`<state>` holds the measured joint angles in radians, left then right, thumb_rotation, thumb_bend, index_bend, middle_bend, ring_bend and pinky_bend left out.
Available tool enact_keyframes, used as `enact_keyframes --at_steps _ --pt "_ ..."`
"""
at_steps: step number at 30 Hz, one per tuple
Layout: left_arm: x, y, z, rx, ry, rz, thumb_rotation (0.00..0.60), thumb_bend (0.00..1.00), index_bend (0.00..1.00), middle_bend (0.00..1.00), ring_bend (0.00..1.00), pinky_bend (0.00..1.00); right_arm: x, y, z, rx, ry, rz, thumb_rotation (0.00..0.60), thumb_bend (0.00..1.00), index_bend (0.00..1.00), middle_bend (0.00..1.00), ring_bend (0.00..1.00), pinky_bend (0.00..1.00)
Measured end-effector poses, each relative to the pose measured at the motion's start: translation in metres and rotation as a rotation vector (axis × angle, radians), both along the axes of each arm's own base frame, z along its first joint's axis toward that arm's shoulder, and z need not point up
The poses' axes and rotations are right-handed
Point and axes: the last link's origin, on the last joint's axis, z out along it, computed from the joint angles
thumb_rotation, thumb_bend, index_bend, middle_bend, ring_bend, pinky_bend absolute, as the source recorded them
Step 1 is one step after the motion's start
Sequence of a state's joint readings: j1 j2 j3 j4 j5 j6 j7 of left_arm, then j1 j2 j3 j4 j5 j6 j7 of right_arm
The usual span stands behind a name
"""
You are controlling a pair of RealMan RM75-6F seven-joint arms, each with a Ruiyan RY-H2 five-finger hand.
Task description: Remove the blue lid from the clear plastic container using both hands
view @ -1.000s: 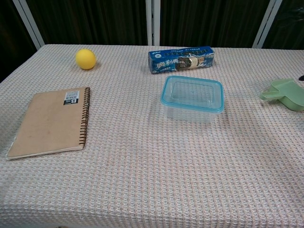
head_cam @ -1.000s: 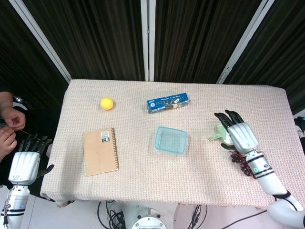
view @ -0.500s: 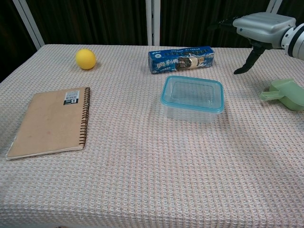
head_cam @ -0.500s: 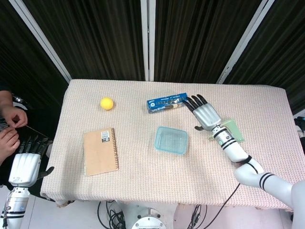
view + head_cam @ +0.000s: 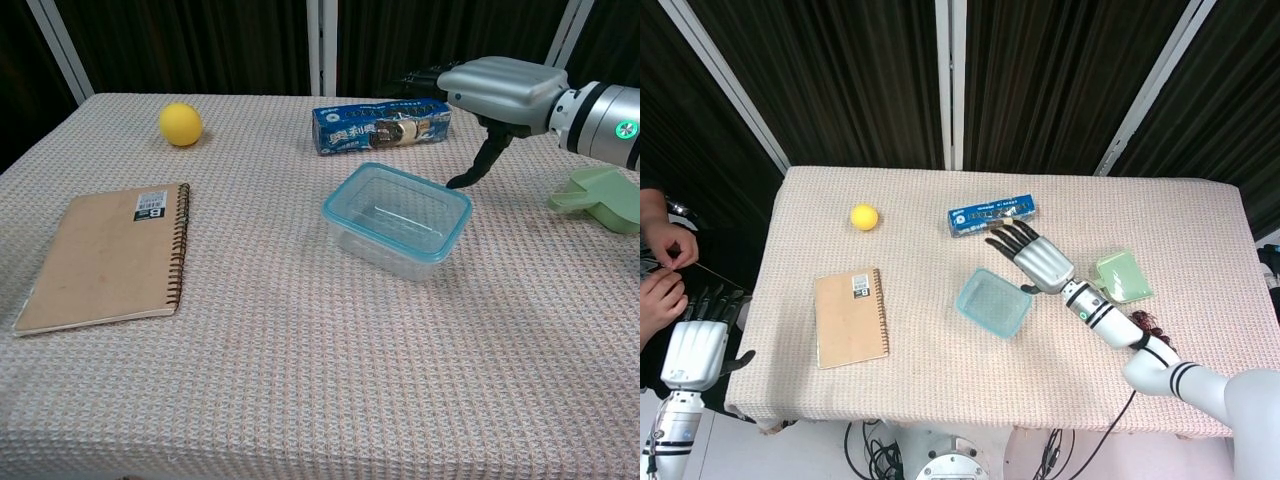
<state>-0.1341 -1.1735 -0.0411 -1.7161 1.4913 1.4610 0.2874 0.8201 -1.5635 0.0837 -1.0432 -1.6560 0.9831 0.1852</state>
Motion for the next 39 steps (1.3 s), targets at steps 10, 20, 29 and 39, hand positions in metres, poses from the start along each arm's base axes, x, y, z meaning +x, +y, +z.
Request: enact_keyframes --at_steps 10,20,29,39 --pt "0.001 0.003 -0.004 -0.02 -0.009 -0.015 0.6 0.0 0.22 0.17 0.06 0.09 0.019 0.058 -0.008 0.146 -0.049 0.122 0.6 0.0 0.0 0.07 0.0 0.0" --pt "-0.003 -0.001 -0.002 -0.01 -0.025 -0.011 0.6 0.0 0.22 0.17 0.06 0.09 0.03 0.085 0.001 0.161 -0.084 0.209 0.6 0.0 0.0 0.1 0.0 0.0" --pt "-0.004 -0.001 -0.004 -0.017 -0.028 -0.02 0.6 0.0 0.22 0.17 0.06 0.09 0.017 0.107 0.002 0.217 -0.01 0.222 0.6 0.0 0.0 0.07 0.0 0.0" --pt "-0.005 -0.002 -0.003 -0.013 -0.03 -0.022 0.6 0.0 0.22 0.17 0.06 0.09 0.067 0.084 -0.051 0.227 0.024 0.262 0.6 0.0 0.0 0.0 0.0 0.0"
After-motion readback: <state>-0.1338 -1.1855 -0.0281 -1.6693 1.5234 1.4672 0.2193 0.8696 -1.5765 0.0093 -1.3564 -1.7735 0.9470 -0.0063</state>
